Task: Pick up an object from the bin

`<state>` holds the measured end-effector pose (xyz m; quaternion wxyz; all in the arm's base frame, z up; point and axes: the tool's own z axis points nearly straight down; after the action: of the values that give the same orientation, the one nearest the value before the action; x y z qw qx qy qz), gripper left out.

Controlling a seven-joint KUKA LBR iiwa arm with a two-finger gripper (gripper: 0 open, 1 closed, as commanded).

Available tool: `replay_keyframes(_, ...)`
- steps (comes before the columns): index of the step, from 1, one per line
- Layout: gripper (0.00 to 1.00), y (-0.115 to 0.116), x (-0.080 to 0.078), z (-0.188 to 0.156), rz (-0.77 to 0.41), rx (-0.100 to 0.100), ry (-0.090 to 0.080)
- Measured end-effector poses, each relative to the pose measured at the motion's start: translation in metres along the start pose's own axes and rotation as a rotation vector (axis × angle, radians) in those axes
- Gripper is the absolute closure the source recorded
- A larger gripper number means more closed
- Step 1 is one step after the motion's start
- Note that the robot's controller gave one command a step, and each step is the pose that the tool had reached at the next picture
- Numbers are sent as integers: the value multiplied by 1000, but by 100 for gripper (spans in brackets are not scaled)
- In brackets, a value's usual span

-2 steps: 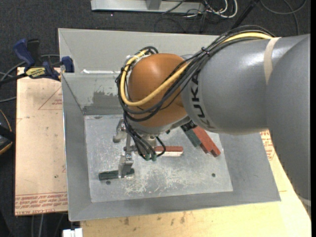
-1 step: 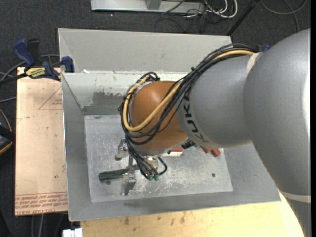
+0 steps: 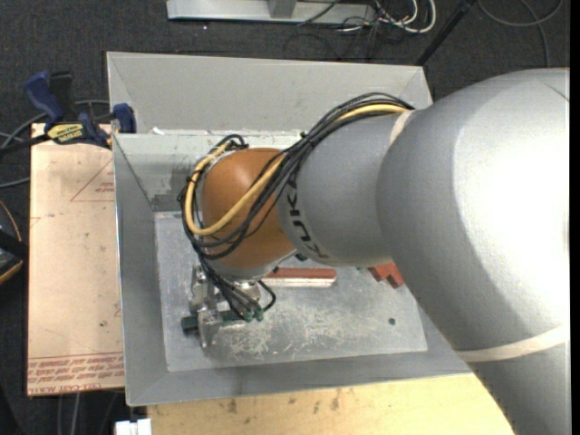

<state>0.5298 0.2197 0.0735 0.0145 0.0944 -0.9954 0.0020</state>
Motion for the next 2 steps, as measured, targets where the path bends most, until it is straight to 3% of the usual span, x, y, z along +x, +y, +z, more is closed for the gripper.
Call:
replay_keyframes(1, 100, 0, 0, 0, 0, 0, 0)
replay_keyframes(2, 100, -2, 5, 0, -169, -5, 4)
